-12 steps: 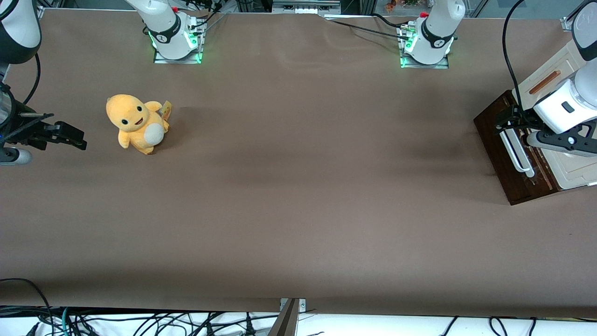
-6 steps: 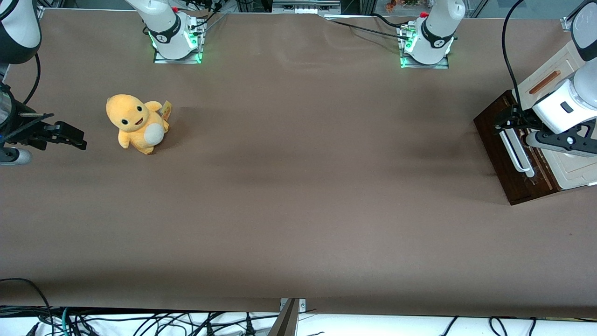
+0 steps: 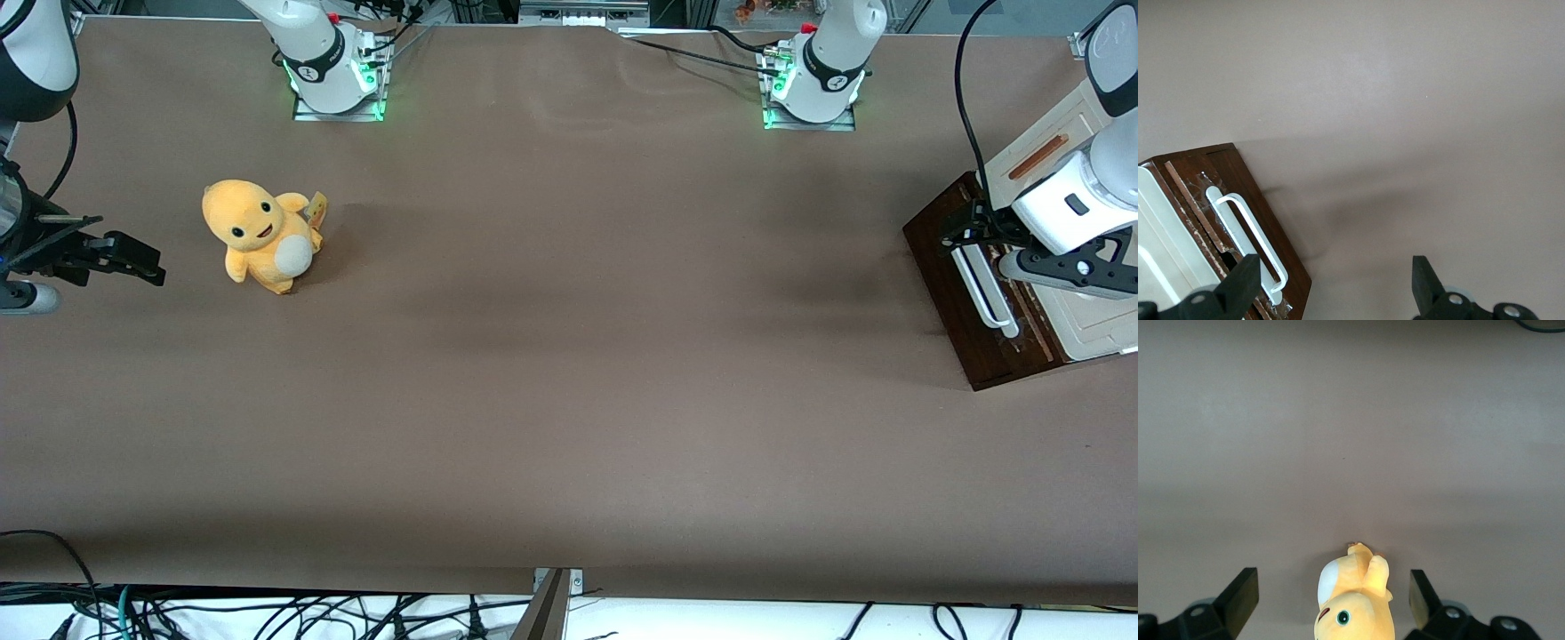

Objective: Open lower drawer with left arm only

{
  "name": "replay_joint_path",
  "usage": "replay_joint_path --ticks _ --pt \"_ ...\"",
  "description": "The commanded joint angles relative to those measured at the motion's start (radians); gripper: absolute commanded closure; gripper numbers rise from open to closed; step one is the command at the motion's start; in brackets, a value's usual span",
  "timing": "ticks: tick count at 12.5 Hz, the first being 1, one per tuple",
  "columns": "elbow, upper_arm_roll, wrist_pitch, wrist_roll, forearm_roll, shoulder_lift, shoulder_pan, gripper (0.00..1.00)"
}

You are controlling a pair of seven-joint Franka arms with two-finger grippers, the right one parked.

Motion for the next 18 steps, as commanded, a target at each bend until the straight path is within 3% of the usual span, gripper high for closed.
replay_joint_path --ticks 1,5,8,14,15,18 --pt "-0.014 0.003 -0.001 0.007 -0.031 -0.015 -0.003 0.00" --pt "-0.013 0.002 0.000 -0.002 -0.030 -0.004 -0.003 0.00" --pt "-0.013 0.000 0.000 -0.112 -0.030 0.029 -0.007 0.00" --pt "-0.010 0.000 0.031 -0.342 -0.001 0.233 -0.039 0.00" --pt "-0.010 -0.007 0.041 -0.432 0.052 0.272 -0.052 0.00" --pt "-0.016 -0.070 0.055 -0.644 0.325 0.390 -0.061 0.00"
